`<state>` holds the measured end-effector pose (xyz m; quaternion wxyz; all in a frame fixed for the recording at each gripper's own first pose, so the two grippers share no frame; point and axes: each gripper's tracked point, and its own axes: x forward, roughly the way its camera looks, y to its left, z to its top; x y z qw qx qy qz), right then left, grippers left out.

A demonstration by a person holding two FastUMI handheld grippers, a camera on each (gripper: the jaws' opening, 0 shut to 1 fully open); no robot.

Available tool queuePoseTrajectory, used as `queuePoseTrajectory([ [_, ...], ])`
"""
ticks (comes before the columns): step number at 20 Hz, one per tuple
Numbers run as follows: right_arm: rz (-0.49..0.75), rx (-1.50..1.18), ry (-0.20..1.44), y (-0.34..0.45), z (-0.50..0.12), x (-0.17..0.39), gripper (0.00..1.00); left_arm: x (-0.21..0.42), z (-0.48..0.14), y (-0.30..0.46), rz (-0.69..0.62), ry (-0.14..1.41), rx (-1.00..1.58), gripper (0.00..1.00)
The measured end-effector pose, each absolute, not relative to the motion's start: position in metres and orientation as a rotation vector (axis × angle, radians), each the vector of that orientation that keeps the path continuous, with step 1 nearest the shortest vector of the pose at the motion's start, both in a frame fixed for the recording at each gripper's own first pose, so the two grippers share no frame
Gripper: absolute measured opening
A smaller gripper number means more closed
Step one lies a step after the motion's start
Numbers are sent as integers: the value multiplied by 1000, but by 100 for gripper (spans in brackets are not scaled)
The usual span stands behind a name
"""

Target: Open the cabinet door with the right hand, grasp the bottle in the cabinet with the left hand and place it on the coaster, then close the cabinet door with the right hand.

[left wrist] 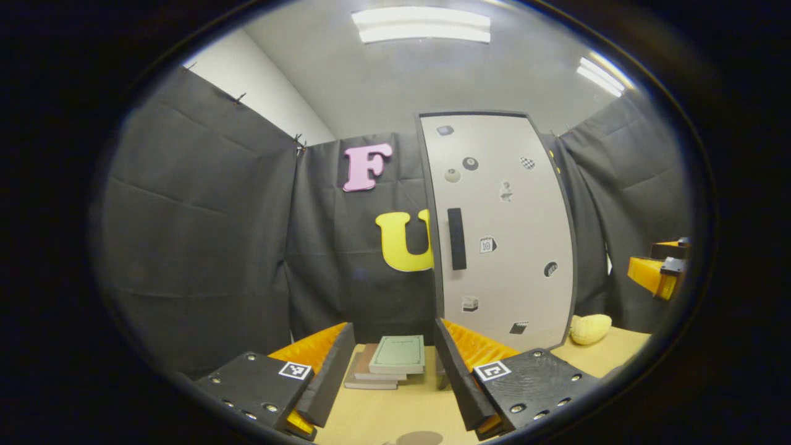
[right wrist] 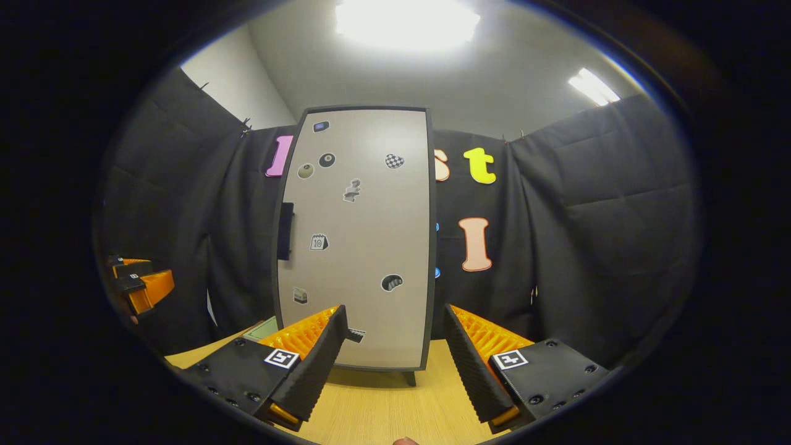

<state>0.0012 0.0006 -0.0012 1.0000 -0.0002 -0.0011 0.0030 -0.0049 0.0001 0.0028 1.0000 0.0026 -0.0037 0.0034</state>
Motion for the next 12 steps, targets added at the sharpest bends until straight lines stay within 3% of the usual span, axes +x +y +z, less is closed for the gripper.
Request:
queuePoseTrajectory([
  [12,44,-1,-14,15,10,13,98,-10,4,17,33,-10,11,78],
])
